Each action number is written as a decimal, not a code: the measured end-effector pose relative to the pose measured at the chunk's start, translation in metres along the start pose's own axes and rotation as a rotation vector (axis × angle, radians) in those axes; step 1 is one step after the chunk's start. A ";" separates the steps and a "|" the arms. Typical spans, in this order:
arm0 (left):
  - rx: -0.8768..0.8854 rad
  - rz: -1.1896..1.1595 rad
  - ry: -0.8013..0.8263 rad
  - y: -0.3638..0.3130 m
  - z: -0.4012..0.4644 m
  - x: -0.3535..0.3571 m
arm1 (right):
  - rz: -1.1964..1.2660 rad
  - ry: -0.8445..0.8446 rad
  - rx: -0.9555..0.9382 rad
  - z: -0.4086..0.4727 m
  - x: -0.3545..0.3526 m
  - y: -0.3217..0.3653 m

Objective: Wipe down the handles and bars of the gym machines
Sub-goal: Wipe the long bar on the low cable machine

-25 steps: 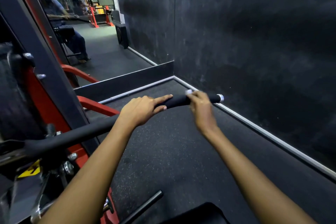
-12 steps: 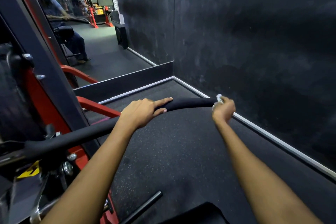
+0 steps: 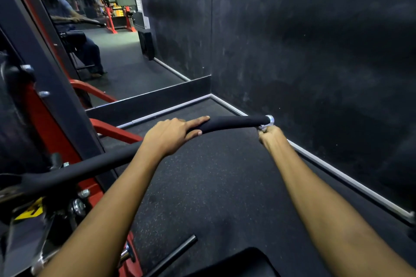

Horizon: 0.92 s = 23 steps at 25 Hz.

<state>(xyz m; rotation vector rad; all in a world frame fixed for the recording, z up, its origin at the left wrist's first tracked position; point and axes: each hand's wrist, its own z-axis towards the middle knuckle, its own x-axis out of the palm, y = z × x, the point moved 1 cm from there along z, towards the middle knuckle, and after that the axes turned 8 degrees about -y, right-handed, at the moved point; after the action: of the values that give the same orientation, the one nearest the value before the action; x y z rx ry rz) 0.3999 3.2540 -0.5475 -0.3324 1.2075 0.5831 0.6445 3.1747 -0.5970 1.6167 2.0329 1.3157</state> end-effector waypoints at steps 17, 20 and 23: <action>-0.015 0.032 -0.027 0.006 -0.022 -0.006 | -0.128 0.007 -0.032 -0.036 -0.004 -0.007; -0.089 0.132 -0.048 0.021 -0.054 -0.012 | -0.268 0.167 -0.146 -0.060 -0.001 -0.020; -0.158 0.200 -0.035 0.019 -0.070 -0.019 | 0.178 0.124 0.137 -0.078 0.037 -0.039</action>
<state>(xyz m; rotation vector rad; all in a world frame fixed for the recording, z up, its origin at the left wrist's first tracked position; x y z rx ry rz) 0.3294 3.2273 -0.5518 -0.3350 1.1713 0.8569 0.5539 3.1686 -0.5690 1.8566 2.1350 1.3954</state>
